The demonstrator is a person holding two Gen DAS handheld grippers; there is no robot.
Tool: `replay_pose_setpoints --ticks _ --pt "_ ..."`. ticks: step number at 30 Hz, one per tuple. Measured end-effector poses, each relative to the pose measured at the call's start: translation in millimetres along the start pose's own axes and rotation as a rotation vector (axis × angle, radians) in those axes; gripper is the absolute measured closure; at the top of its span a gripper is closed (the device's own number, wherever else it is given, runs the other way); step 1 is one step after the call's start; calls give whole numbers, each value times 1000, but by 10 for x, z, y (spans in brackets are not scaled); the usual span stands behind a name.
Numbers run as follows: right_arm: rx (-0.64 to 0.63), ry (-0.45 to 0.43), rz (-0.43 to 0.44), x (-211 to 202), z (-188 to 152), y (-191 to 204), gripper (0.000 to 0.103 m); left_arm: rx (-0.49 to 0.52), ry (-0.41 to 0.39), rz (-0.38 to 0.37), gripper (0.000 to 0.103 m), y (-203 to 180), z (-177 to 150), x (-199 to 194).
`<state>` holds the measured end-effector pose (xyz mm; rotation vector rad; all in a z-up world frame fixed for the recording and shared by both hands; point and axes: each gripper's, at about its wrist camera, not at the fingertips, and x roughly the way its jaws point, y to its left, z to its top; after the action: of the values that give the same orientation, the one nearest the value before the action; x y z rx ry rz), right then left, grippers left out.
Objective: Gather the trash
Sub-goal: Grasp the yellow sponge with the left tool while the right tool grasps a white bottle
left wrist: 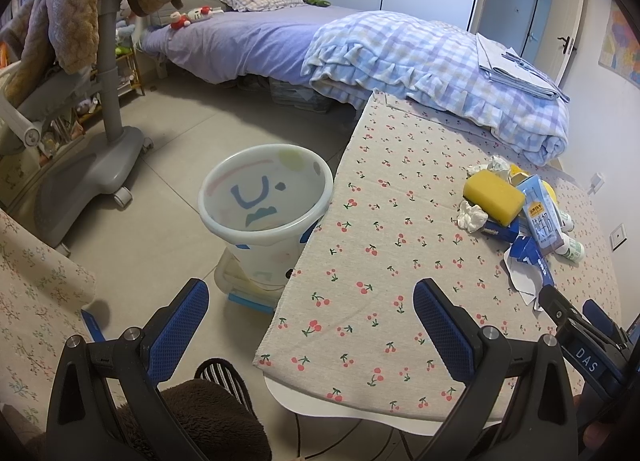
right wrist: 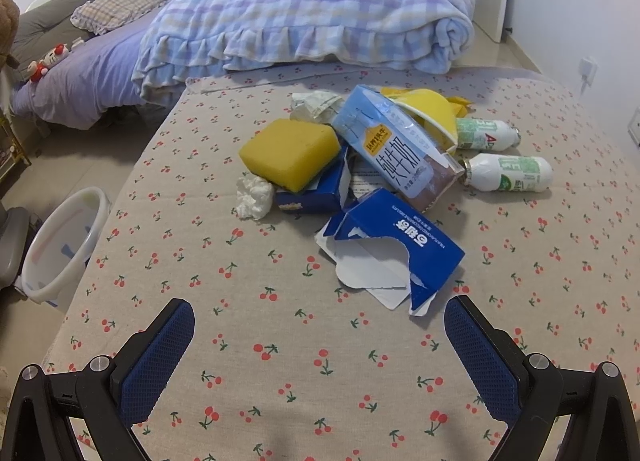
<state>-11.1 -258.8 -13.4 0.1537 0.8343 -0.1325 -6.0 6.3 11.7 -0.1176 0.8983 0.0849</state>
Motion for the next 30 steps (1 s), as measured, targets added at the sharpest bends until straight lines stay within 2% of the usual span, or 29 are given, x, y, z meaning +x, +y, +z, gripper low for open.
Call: replay_pose_setpoints --ticks 5,9,16,22,28,30 --pt "19 14 30 -71 86 -54 0 -4 8 -8 0 -35 21 -3" --pt "45 26 61 -159 270 -152 0 25 15 -21 0 -228 133 19" --pt "21 71 44 -144 704 -548 0 97 43 -66 0 -462 411 85" --pt "46 156 -38 125 1049 -1136 0 162 132 -134 0 -805 671 288" --pt "152 187 -85 459 1208 -1737 0 150 247 -246 0 -1297 935 691" --pt "196 214 -88 606 1197 -1877 5 136 286 -271 0 -1455 986 857"
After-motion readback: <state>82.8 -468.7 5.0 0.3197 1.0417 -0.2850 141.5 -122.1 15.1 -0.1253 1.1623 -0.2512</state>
